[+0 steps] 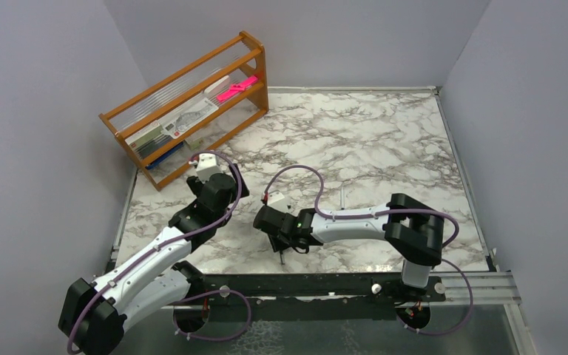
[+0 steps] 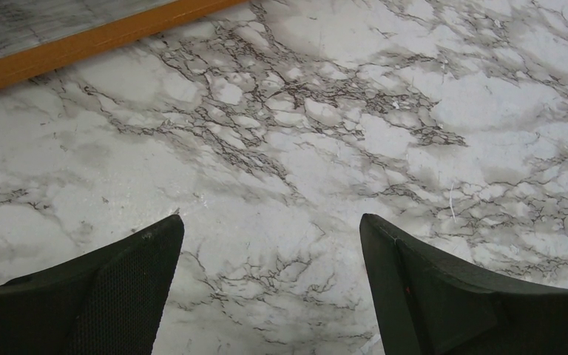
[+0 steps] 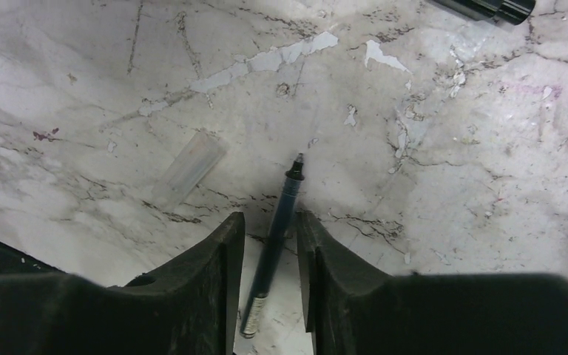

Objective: Insert the pens into the pen caps

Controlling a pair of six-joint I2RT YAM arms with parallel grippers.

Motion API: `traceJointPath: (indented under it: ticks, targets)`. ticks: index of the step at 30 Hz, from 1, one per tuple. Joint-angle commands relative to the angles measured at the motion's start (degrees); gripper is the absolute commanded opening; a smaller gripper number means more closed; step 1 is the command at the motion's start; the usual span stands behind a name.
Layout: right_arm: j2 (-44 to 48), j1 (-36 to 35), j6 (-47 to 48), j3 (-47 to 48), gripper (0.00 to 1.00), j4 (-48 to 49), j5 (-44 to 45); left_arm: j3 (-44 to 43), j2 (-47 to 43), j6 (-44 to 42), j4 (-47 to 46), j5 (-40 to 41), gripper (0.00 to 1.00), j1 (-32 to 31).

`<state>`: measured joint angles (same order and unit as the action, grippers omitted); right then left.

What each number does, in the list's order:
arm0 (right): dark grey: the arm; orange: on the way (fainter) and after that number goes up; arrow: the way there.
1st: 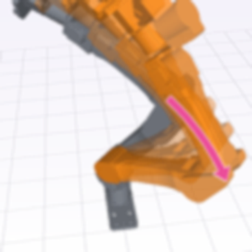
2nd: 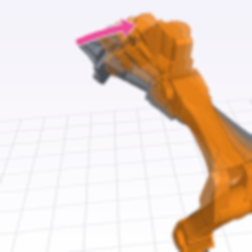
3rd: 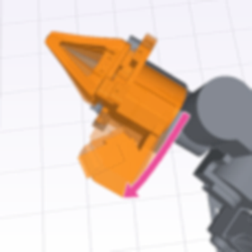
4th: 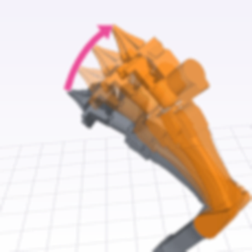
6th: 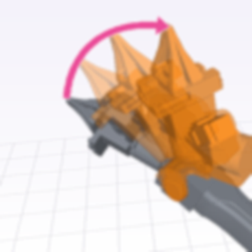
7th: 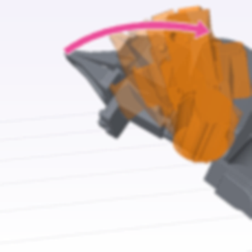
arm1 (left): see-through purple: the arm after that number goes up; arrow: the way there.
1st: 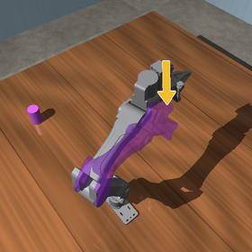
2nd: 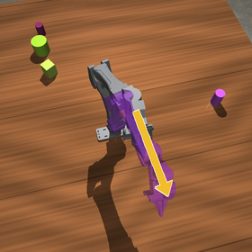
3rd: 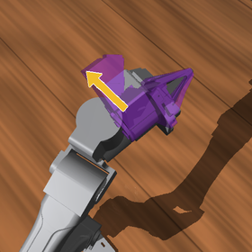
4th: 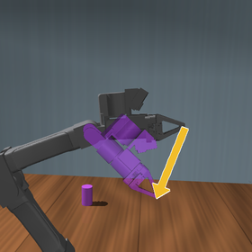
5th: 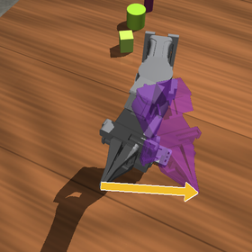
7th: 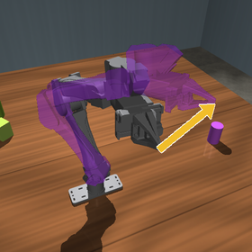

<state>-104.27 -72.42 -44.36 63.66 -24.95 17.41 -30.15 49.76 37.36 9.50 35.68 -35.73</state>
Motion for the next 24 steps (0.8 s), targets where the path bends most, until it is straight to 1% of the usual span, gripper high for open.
traceJointPath:
  ticks: [1,5,7,8,13,15,19,22,24]
  targets:
    - [-2.19,-0.45,-1.72,-0.37,0.26,-1.51,1.91,0.10,-0.97,-1.86,-1.42,-1.91,0.91,0.17]
    - [-1.47,-0.44,-1.78,-1.20,0.09,-0.38,1.80,-0.20,-1.50,-2.20,-2.00,-4.78,0.90,0.18]
    - [-0.33,-0.44,-1.86,-1.54,0.03,0.13,2.70,-0.26,-1.98,-2.32,-2.37,-6.15,0.90,0.21]
    - [0.80,-0.49,-2.04,-1.93,0.01,0.45,3.30,-0.26,-2.33,-2.49,-3.04,-7.37,0.90,0.22]
    - [10.79,0.04,-0.11,-6.19,0.01,6.62,7.87,0.12,-4.10,-3.83,-7.82,-18.42,0.89,0.22]
    - [12.90,1.86,1.46,-6.28,0.01,6.28,8.60,-0.38,-3.74,-3.63,-8.14,-20.67,0.89,0.20]
    - [12.45,7.41,4.37,-5.00,0.01,3.20,9.99,-1.61,-2.04,-3.70,-6.40,-20.59,0.88,0.21]
    - [10.70,9.50,6.96,-4.74,0.01,3.63,9.98,-1.89,-1.30,-3.51,-4.69,-19.39,0.88,0.22]
    - [8.66,9.58,6.86,-3.70,0.01,2.45,10.29,-1.87,-1.28,-2.91,-3.83,-18.81,0.88,0.21]
